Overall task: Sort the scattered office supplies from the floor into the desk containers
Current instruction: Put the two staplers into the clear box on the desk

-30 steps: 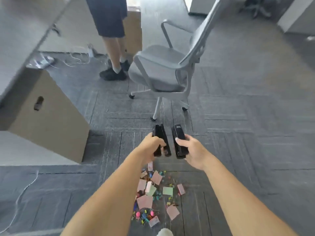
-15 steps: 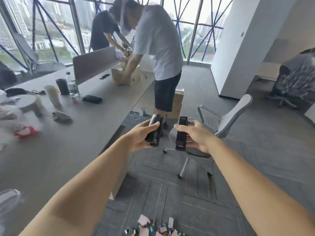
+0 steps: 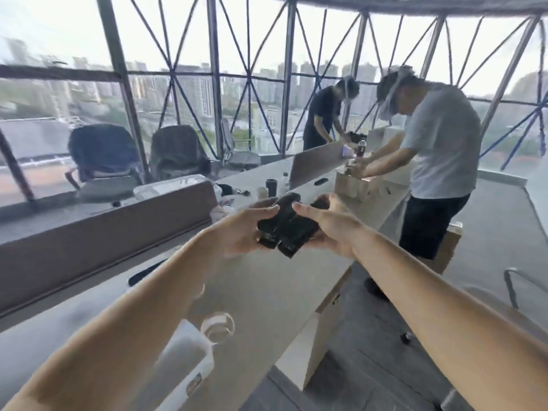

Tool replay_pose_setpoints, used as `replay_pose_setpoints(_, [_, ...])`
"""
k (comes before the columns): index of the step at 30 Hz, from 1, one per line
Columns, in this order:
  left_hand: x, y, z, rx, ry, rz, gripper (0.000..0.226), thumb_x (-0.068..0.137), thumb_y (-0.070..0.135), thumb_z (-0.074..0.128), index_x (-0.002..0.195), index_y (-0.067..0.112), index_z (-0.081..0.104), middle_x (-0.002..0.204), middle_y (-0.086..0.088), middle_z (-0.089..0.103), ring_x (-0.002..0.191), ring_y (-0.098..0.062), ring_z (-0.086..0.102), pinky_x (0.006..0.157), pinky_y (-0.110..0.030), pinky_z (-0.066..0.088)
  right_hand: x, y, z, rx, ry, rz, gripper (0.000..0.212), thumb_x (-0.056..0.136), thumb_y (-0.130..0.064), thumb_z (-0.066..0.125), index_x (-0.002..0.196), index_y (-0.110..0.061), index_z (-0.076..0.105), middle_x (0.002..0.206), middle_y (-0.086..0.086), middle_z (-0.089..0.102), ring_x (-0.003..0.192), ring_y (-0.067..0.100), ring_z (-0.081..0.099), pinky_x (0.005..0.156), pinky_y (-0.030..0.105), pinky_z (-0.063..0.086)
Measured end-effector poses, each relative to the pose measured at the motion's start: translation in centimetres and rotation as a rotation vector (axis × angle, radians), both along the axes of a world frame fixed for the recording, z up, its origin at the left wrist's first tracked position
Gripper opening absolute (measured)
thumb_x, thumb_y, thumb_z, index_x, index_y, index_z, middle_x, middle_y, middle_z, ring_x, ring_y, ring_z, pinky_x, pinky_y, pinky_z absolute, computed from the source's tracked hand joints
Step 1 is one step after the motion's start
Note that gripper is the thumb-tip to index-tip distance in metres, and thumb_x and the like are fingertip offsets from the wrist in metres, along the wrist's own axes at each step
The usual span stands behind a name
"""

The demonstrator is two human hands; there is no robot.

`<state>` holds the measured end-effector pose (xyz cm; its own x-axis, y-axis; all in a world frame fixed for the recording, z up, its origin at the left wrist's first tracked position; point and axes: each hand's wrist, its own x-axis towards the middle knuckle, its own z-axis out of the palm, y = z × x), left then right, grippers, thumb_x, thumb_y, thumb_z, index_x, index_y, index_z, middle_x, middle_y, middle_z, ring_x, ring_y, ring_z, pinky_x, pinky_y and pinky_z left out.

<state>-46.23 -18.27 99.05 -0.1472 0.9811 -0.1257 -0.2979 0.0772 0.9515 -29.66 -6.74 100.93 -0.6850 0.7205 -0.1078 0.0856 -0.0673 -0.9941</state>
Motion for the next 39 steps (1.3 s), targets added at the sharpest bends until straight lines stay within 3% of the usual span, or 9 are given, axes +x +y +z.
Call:
replay_pose_setpoints(3, [-3.2, -3.9, -0.5, -0.012, 0.044, 0.093, 0.056, 0.089, 0.025, 0.068, 0.141, 0.031, 0.048, 0.126, -0.013, 0.059, 0.099, -0.029, 0.061, 0.068, -0.036, 0.053, -5.1, -1.4, -0.4, -0.011, -0.033, 0.110, 0.057, 0.079, -0.028, 0.083, 0.120, -0.019, 0.044, 0.118, 0.019, 0.063, 0.096, 0.038, 0.071, 0.076, 0.060, 0.058])
replay_pose_setpoints(6, [-4.5, -7.3, -1.6, -0.048, 0.115, 0.204, 0.043, 0.097, 0.022, 0.060, 0.139, 0.026, 0.050, 0.115, -0.008, 0.065, 0.085, -0.021, 0.067, 0.060, -0.034, 0.056, -9.4, -2.7, -1.6, -0.047, -0.073, 0.251, 0.056, 0.081, -0.030, 0.081, 0.121, -0.016, 0.044, 0.116, 0.020, 0.066, 0.093, 0.036, 0.073, 0.079, 0.059, 0.058])
replay_pose_setpoints(9, [-5.1, -10.4, -3.0, -0.125, 0.147, 0.334, 0.035, 0.097, 0.024, 0.060, 0.132, 0.029, 0.058, 0.100, -0.005, 0.068, 0.082, -0.023, 0.063, 0.068, -0.036, 0.055, -12.8, -3.8, -3.5, -0.075, -0.109, 0.406, 0.059, 0.080, -0.034, 0.081, 0.123, -0.014, 0.046, 0.114, 0.021, 0.068, 0.090, 0.038, 0.073, 0.080, 0.059, 0.057])
replay_pose_setpoints(15, [-5.1, -16.4, -6.2, -0.189, 0.094, 0.460, 0.050, 0.088, 0.013, 0.072, 0.128, 0.041, 0.061, 0.129, -0.009, 0.065, 0.107, -0.034, 0.065, 0.091, -0.051, 0.050, -17.8, -8.1, -8.3, -0.211, -0.166, 0.592, 0.043, 0.086, -0.028, 0.076, 0.121, -0.019, 0.053, 0.115, 0.017, 0.067, 0.094, 0.038, 0.071, 0.073, 0.059, 0.059])
replay_pose_setpoints(19, [-5.3, -21.2, -8.2, -0.261, 0.040, 0.591, 0.065, 0.085, 0.004, 0.074, 0.135, 0.041, 0.055, 0.135, -0.015, 0.059, 0.106, -0.033, 0.062, 0.086, -0.047, 0.048, -20.0, -13.0, -10.7, -0.306, -0.187, 0.679, 0.023, 0.090, -0.021, 0.071, 0.112, -0.017, 0.065, 0.109, 0.016, 0.072, 0.096, 0.035, 0.071, 0.073, 0.060, 0.058])
replay_pose_setpoints(24, [-5.8, -26.5, -10.8, -0.365, -0.007, 0.818, 0.070, 0.075, 0.013, 0.081, 0.134, 0.035, 0.051, 0.119, -0.007, 0.069, 0.099, -0.027, 0.067, 0.091, -0.041, 0.051, -22.6, -18.8, -12.8, -0.377, -0.228, 0.731, 0.016, 0.089, -0.018, 0.072, 0.103, -0.016, 0.065, 0.104, 0.016, 0.072, 0.093, 0.034, 0.070, 0.077, 0.059, 0.058])
replay_pose_setpoints(28, [-7.7, -30.9, -13.3, -0.422, -0.048, 0.797, 0.063, 0.072, 0.023, 0.083, 0.130, 0.026, 0.058, 0.105, -0.009, 0.070, 0.081, -0.023, 0.065, 0.076, -0.034, 0.051, -24.6, -23.0, -15.6, -0.436, -0.259, 0.720, 0.024, 0.090, -0.020, 0.072, 0.111, -0.015, 0.063, 0.108, 0.018, 0.070, 0.097, 0.038, 0.069, 0.079, 0.064, 0.056])
replay_pose_setpoints(34, [-11.6, -36.5, -18.7, -0.460, -0.119, 0.740, 0.054, 0.073, 0.023, 0.082, 0.124, 0.028, 0.066, 0.111, -0.008, 0.071, 0.098, -0.026, 0.067, 0.096, -0.040, 0.047, -27.3, -28.6, -21.3, -0.424, -0.353, 0.663, 0.026, 0.089, -0.031, 0.072, 0.112, -0.021, 0.065, 0.113, 0.011, 0.072, 0.099, 0.027, 0.070, 0.089, 0.042, 0.058])
replay_pose_setpoints(39, [-14.4, -40.6, -23.4, -0.472, -0.204, 0.673, 0.054, 0.075, 0.016, 0.081, 0.125, 0.026, 0.066, 0.125, -0.013, 0.068, 0.109, -0.031, 0.066, 0.103, -0.045, 0.046, -28.3, -31.2, -25.2, -0.359, -0.394, 0.721, 0.032, 0.091, -0.020, 0.071, 0.118, -0.012, 0.058, 0.117, 0.013, 0.066, 0.097, 0.024, 0.069, 0.078, 0.033, 0.058])
